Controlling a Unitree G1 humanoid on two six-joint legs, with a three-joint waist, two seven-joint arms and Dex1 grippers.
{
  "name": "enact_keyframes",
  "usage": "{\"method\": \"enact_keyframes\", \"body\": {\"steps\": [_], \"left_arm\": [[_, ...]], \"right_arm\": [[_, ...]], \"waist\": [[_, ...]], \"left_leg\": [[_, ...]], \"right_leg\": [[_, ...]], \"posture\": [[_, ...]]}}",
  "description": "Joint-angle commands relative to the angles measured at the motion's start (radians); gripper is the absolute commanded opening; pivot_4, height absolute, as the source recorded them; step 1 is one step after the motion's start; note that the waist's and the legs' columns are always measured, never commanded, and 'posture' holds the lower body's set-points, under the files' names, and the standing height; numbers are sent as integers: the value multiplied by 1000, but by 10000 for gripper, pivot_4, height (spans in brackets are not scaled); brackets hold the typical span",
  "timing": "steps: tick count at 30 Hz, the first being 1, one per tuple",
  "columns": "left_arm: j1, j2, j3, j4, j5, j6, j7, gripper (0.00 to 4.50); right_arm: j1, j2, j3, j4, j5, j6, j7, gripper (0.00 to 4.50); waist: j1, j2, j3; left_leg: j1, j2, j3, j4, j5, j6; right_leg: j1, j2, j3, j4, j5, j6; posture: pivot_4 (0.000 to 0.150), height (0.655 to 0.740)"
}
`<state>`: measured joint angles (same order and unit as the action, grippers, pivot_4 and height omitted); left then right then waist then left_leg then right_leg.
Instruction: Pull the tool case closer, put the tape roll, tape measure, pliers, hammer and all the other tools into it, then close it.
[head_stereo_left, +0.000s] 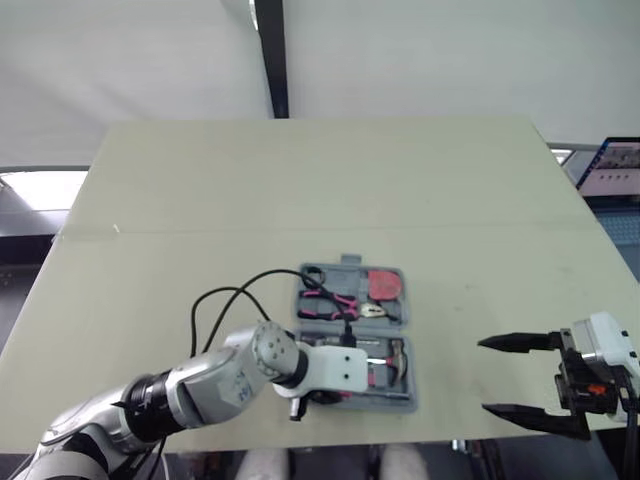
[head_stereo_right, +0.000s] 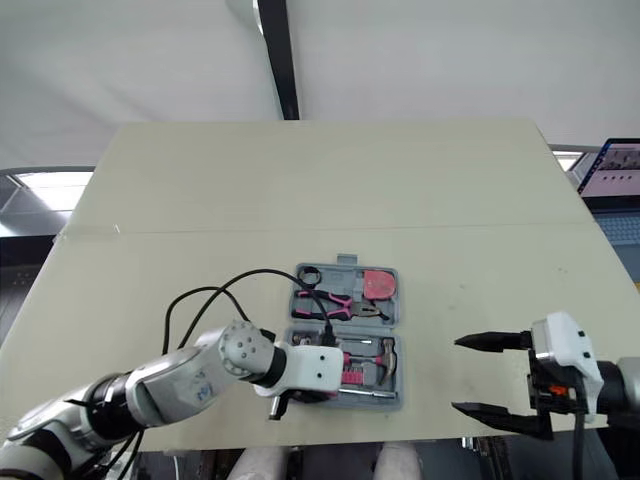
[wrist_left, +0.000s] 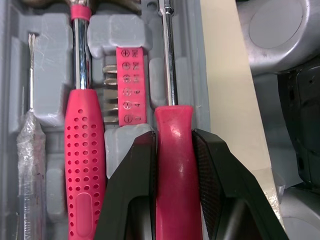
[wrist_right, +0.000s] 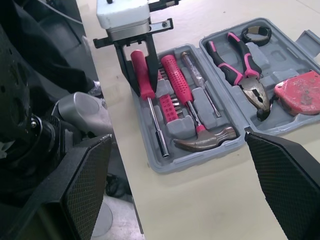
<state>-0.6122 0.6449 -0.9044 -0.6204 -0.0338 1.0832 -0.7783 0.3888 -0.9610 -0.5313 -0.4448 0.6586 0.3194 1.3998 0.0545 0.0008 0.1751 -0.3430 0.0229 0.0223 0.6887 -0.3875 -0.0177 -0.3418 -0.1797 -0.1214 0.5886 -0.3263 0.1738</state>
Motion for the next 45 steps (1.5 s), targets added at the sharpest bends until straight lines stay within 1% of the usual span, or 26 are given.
{"method": "enact_keyframes", "body": {"steps": [1, 15, 26, 29, 33, 35, 36, 38, 42, 45], "left_arm": [[-6, -9, -12, -11, 11, 14, 7, 5915], [-30, -28, -42, 12, 14, 15, 7, 5915], [-47, -38, -72, 62, 26, -27, -5, 5915], [-50, -41, -73, 66, 29, -30, -7, 5915], [-48, -46, -64, 61, 21, -16, -14, 5915], [-38, -50, -43, 43, -3, 13, -20, 16444], [-29, -55, -24, 33, -15, 30, -16, 20386], [-11, -62, 16, 9, -42, 63, -14, 29759], [23, -64, 108, -44, -107, 134, -11, 29759], [43, -48, 154, -81, -136, 162, 0, 20806]], "right_arm": [[5, -17, -43, -11, -19, -53, 41, 45000], [0, -17, -48, -12, -17, -52, 38, 45000], [26, -9, -66, -36, -12, -26, 21, 45000], [26, -8, -68, -39, -9, -20, 18, 45000], [27, -6, -69, -42, -10, -16, 17, 45000], [25, -5, -67, -42, -9, -14, 17, 45000], [23, -4, -66, -41, -9, -14, 16, 45000], [19, -4, -61, -40, -9, -13, 14, 45000], [10, -2, -53, -35, -10, -15, 12, 45000], [4, 0, -47, -32, -11, -16, 10, 45000]], "waist": [[1, 0, 0], [3, 0, 0], [6, 0, 0], [10, 0, 0], [18, 0, 0], [18, 0, 0], [18, 0, 0], [16, 0, 0], [16, 0, 0], [17, 0, 0]], "left_leg": [[0, 0, 0, 0, 0, 0], [-2, 0, -2, 4, 0, 1], [-4, 0, -4, 6, -1, 1], [-8, 0, -7, 9, -1, 1], [-9, 0, -8, 10, -1, 1], [-9, 0, -8, 10, -1, 1], [-9, 0, -8, 10, -1, 1], [-9, 0, -8, 10, -1, 1], [-9, 0, -8, 10, -1, 1], [-9, 0, -9, 10, -1, 1]], "right_leg": [[0, 0, 0, 0, 0, 0], [1, 0, -1, 0, 0, 0], [1, 0, -4, 1, 0, 0], [0, 0, -6, 1, 0, 1], [0, 0, -7, 1, 1, 1], [0, 0, -7, 1, 1, 1], [0, 0, -7, 1, 1, 1], [0, 0, -7, 1, 1, 1], [0, 0, -7, 1, 1, 1], [0, 0, -7, 1, 1, 1]], "posture": [[1500, 7400], [1500, 7400], [1500, 7400], [1500, 7400], [1500, 7400], [1500, 7400], [1500, 7400], [1500, 7400], [1500, 7400], [1500, 7400]]}}
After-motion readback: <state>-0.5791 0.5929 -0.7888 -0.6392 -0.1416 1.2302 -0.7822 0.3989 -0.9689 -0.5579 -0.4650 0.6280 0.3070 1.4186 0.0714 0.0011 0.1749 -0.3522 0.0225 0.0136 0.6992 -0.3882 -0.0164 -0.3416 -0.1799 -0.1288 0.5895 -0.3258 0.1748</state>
